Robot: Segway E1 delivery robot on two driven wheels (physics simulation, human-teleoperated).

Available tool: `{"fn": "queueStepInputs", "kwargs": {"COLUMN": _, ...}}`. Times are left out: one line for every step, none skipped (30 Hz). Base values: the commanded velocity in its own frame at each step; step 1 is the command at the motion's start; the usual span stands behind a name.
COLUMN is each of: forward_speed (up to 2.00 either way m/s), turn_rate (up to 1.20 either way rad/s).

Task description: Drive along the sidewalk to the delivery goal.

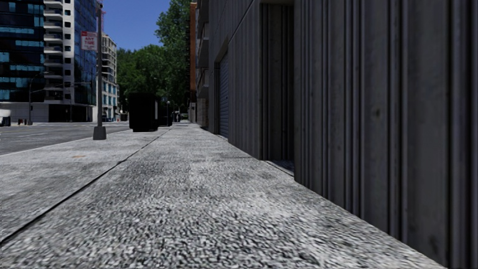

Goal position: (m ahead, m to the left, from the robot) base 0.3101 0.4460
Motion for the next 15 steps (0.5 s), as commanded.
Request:
{"fn": "queueStepInputs", "kwargs": {"forward_speed": 1.33, "turn_rate": 0.24}}
{"fn": "queueStepInputs", "kwargs": {"forward_speed": 1.33, "turn_rate": 0.24}}
{"fn": "queueStepInputs", "kwargs": {"forward_speed": 1.28, "turn_rate": 0.24}}
{"fn": "queueStepInputs", "kwargs": {"forward_speed": 1.13, "turn_rate": 0.0}}
{"fn": "queueStepInputs", "kwargs": {"forward_speed": 1.13, "turn_rate": 0.0}}
{"fn": "queueStepInputs", "kwargs": {"forward_speed": 0.73, "turn_rate": 0.0}}
{"fn": "queueStepInputs", "kwargs": {"forward_speed": 0.0, "turn_rate": 0.0}}
{"fn": "queueStepInputs", "kwargs": {"forward_speed": 0.0, "turn_rate": 0.0}}
{"fn": "queueStepInputs", "kwargs": {"forward_speed": 0.0, "turn_rate": 0.0}}
{"fn": "queueStepInputs", "kwargs": {"forward_speed": 0.0, "turn_rate": 0.0}}
{"fn": "queueStepInputs", "kwargs": {"forward_speed": 0.0, "turn_rate": 0.0}}
{"fn": "queueStepInputs", "kwargs": {"forward_speed": 0.0, "turn_rate": 0.0}}
{"fn": "queueStepInputs", "kwargs": {"forward_speed": 0.0, "turn_rate": 0.0}}
{"fn": "queueStepInputs", "kwargs": {"forward_speed": 0.0, "turn_rate": 0.0}}
{"fn": "queueStepInputs", "kwargs": {"forward_speed": 0.0, "turn_rate": 0.0}}
